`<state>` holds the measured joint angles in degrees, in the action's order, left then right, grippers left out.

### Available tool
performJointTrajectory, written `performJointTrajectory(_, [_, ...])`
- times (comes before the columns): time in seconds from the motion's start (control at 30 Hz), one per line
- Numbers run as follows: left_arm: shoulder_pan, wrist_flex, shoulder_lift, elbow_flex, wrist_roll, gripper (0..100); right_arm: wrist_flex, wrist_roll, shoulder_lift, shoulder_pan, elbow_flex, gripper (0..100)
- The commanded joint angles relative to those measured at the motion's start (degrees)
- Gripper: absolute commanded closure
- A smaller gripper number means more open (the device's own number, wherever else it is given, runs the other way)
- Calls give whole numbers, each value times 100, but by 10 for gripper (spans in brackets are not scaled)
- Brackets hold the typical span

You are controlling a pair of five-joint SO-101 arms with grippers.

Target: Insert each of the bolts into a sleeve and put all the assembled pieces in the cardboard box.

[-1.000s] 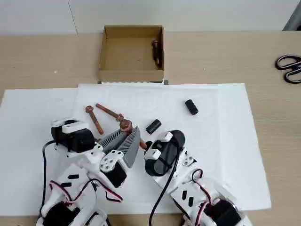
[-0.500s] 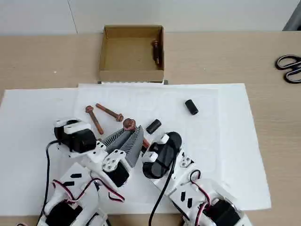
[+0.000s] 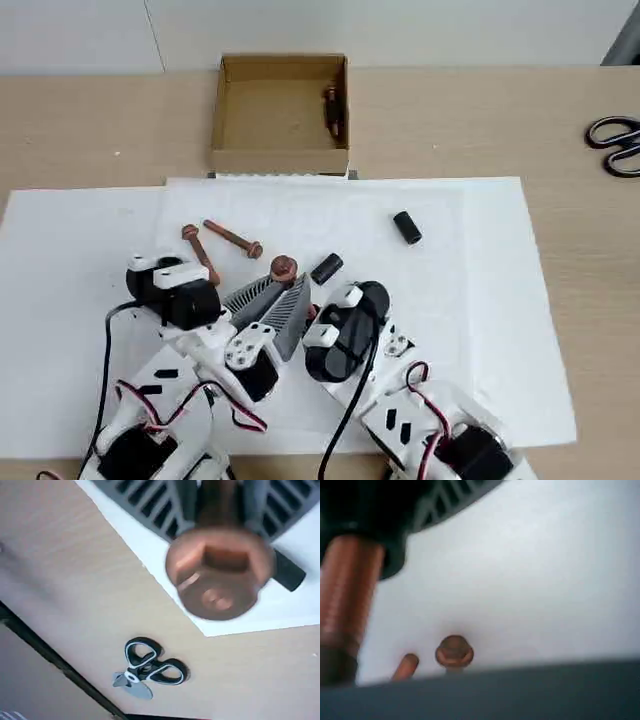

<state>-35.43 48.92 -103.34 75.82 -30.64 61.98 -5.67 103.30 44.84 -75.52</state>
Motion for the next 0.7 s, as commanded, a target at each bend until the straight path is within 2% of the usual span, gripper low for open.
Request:
performJointTrajectory(0.0, [-334,105,-53,31,-53,994,-180,-44,48,66,70,996])
performJointTrajectory(0.3, [-440,949,-53,48,-53,994,-796,-53,40,66,70,996])
performJointTrajectory(0.5, [-413,879,-53,57,-35,989,-919,-53,22,66,62,996])
performJointTrajectory(0.67, [-413,1011,-35,57,-26,830,-910,-53,4,66,35,996])
